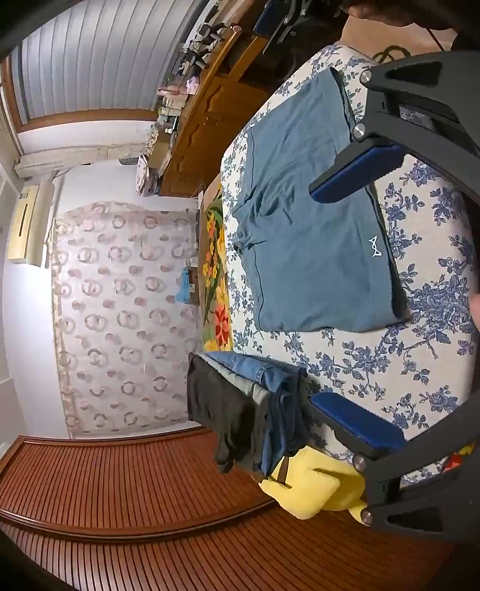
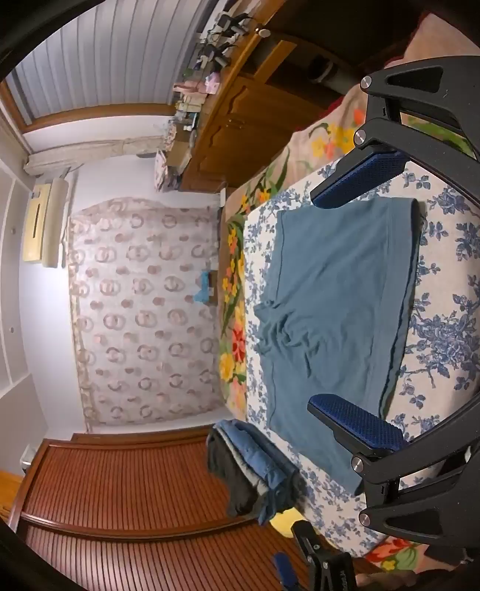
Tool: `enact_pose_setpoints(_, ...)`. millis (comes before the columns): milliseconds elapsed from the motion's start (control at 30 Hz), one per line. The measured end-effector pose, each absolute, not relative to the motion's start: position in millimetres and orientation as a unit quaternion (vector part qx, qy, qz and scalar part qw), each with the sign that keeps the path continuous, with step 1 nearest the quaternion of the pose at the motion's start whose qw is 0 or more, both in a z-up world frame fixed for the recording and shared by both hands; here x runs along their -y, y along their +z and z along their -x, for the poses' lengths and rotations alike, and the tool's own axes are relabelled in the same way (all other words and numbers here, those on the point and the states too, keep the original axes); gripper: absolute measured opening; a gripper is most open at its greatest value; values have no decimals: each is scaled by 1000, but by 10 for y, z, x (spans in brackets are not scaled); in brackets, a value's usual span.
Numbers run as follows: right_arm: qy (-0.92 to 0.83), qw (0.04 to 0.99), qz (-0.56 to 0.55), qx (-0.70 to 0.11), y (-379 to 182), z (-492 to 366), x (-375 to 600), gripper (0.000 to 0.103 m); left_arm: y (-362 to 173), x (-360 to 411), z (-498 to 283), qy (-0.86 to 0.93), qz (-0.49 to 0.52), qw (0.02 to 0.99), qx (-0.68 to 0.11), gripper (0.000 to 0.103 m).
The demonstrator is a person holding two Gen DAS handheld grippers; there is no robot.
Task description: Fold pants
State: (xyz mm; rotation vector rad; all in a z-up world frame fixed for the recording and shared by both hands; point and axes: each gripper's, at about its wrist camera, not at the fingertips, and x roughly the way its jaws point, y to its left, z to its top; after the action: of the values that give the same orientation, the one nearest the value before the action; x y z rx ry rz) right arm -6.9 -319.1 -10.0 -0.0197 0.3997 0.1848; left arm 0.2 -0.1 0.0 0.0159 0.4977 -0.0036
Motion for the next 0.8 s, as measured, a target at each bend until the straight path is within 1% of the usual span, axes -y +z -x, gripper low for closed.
enact_pose_setpoints(800,90,975,8,-201,-102,70,3179,102,69,56,-6,-5,-2,971,-239,103)
